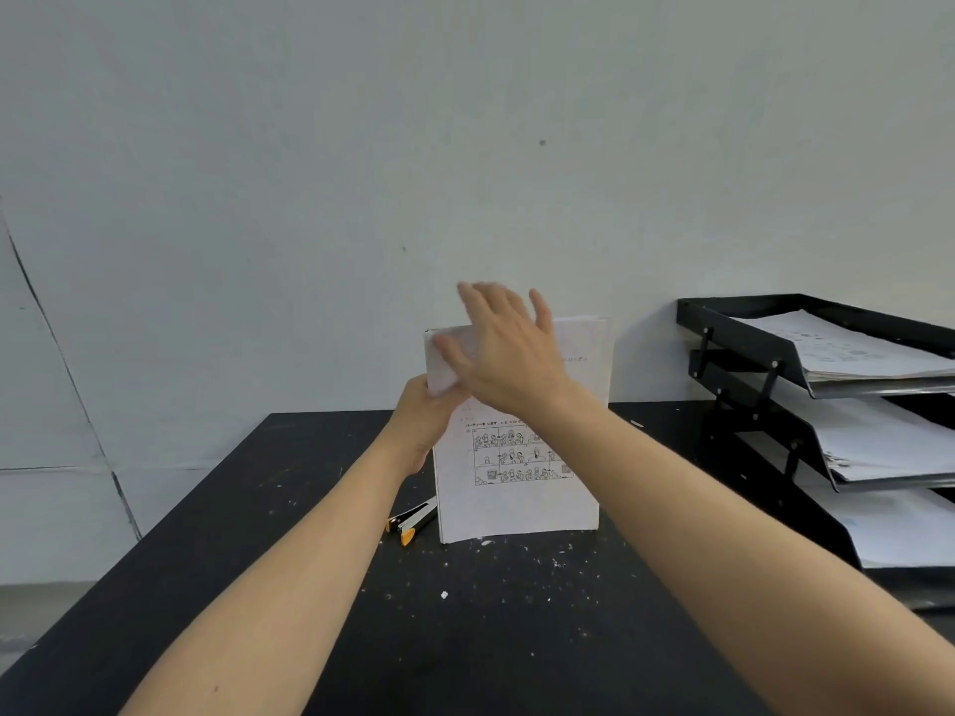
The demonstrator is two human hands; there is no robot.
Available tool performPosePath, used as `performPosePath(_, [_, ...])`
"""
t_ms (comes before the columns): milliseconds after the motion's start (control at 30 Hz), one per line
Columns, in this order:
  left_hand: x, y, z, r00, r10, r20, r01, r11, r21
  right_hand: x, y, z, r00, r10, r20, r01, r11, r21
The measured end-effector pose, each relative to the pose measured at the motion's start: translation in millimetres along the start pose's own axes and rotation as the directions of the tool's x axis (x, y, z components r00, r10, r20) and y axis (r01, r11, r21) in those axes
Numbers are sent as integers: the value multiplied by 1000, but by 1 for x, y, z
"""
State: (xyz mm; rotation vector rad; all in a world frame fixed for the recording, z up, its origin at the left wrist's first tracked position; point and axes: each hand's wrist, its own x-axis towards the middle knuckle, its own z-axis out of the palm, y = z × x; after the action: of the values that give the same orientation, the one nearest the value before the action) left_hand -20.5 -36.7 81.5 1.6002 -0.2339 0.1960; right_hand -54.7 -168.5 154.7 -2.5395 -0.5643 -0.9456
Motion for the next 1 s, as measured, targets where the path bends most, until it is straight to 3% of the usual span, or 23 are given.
performPosePath(167, [-1, 1, 5, 1000, 0, -3, 0, 998, -62, -6, 25, -4, 992, 72, 106, -62, 994, -89])
performPosePath(300, [1, -1, 5, 1000, -26, -16, 25, 994, -107, -8, 46, -12, 987, 125, -100, -134, 987, -84])
performPosePath(433, [2, -3, 5, 1000, -14, -19, 12, 997, -73, -9, 70, -14, 981, 190, 48, -183, 976, -117])
performPosePath(533, [5, -5, 5, 1000, -13, -21, 12, 998, -58, -11, 92, -11, 978, 191, -90, -180, 977, 117])
performPosePath(567, [5, -5, 5, 1000, -15, -24, 14, 998, -61, -13, 100, -9, 965, 243, -97, -203, 930, 307])
performPosePath(600, [5, -6, 4, 1000, -17, -24, 15, 998, -65, -18, 108, -7, 949, 310, -61, -230, 811, 538])
performPosePath(667, [6, -7, 4, 1000, -13, -21, 12, 997, -74, -29, 125, -1, 908, 398, 131, -306, 417, 856])
performPosePath(700, [6, -8, 4, 1000, -12, -19, 10, 997, -77, -36, 133, 4, 896, 372, 242, -354, 269, 896])
performPosePath(733, [6, -7, 4, 1000, -10, -18, 8, 997, -80, -43, 140, 10, 889, 321, 326, -406, 226, 885])
performPosePath(833, [8, -9, 4, 1000, -2, -12, 0, 995, -105, -67, 158, 39, 859, 203, 471, -512, 292, 808])
performPosePath(1000, [-2, -40, 0, 997, -71, 42, 73, 996, -51, -98, 172, 78, 820, 199, 536, -571, 247, 783])
